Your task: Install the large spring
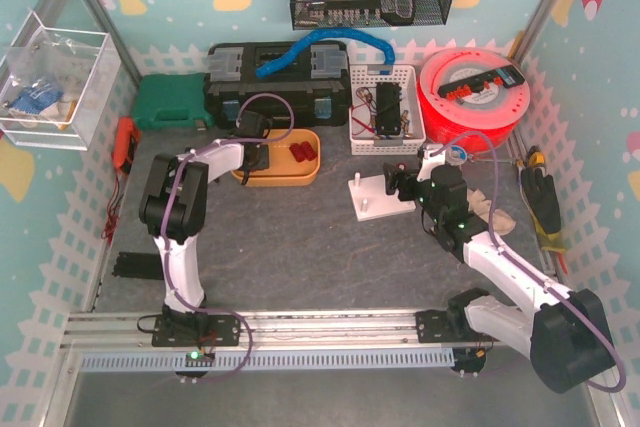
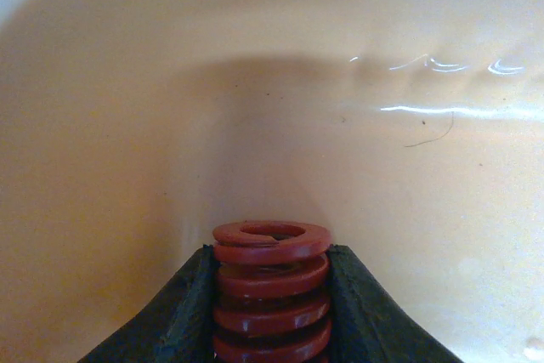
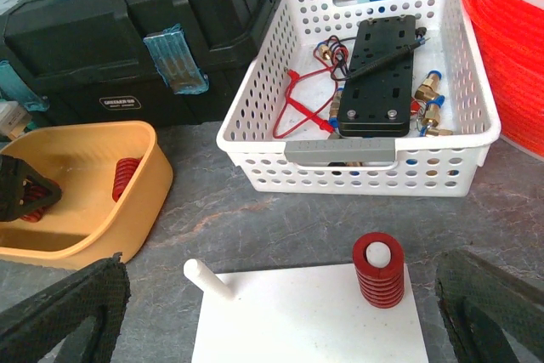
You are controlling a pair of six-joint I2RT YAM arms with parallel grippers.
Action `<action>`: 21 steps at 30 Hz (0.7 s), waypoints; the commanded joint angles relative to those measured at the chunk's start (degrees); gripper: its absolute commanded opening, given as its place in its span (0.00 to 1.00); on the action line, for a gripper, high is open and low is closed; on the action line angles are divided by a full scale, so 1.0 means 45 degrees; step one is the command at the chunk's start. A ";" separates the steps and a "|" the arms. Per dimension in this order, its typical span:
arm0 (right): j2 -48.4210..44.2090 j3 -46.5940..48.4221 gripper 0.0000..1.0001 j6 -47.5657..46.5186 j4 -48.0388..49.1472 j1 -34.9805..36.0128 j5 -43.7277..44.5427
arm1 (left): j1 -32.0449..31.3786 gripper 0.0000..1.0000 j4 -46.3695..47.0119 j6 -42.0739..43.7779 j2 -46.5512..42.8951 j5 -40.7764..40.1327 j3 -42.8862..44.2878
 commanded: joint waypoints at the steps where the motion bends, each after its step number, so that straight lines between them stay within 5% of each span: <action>1: -0.0090 -0.0203 0.97 -0.0025 0.0279 0.0047 0.0147 | 0.0106 0.26 0.0002 0.0155 -0.0128 0.0408 -0.0154; 12: -0.0879 0.0131 0.98 -0.0287 -0.0442 0.0047 0.0615 | 0.0035 0.17 0.0945 0.0507 -0.2156 0.1607 -0.0326; 21: -0.1034 0.1366 0.98 -0.0182 -0.1940 0.0047 -0.1243 | -0.0693 0.15 0.2948 0.1127 -0.5203 0.3501 -0.2069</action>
